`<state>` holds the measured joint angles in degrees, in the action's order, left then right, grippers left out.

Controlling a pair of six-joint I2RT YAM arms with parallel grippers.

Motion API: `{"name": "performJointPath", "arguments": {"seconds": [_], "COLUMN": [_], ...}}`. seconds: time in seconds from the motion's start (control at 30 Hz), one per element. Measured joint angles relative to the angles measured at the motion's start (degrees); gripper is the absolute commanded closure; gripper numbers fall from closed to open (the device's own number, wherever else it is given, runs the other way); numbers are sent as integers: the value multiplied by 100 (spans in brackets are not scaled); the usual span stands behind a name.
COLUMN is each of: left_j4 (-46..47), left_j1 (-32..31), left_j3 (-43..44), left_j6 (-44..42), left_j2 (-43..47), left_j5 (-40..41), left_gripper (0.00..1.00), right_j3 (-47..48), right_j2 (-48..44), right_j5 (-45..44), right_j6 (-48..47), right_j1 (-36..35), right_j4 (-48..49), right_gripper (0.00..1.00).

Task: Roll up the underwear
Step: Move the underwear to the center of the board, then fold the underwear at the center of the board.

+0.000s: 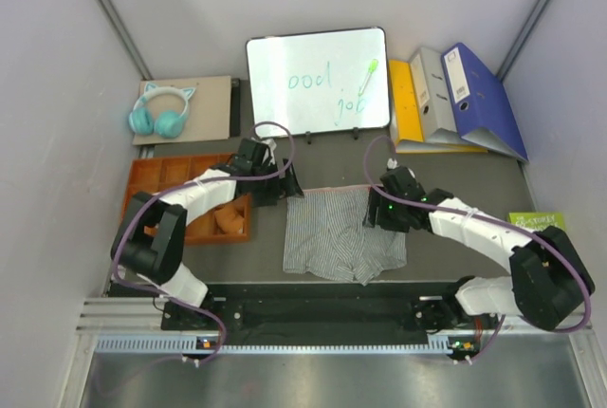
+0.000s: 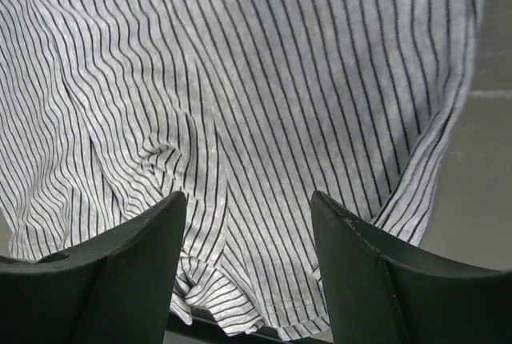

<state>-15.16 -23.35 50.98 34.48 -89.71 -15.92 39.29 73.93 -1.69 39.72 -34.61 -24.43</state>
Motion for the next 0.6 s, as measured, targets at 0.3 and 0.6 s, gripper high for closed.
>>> {"name": "performJointPath", "arguments": {"seconds": [0.3,0.6], "left_j4": [-319,-643], "left_j1": [0,0], "left_j3": [605,1268], "left_j6": [-20,-271], "left_j2": [-538,-734], "left_j5": [-584,-743], "left_gripper": [3,3], "right_j3": [-243,-251], "right_j2": [-76,-44], "right_j5": [46,-184], "right_j6": [42,42], "right_j1": [426,699], "right_j4": [105,-334], "right_gripper": [36,33]}}
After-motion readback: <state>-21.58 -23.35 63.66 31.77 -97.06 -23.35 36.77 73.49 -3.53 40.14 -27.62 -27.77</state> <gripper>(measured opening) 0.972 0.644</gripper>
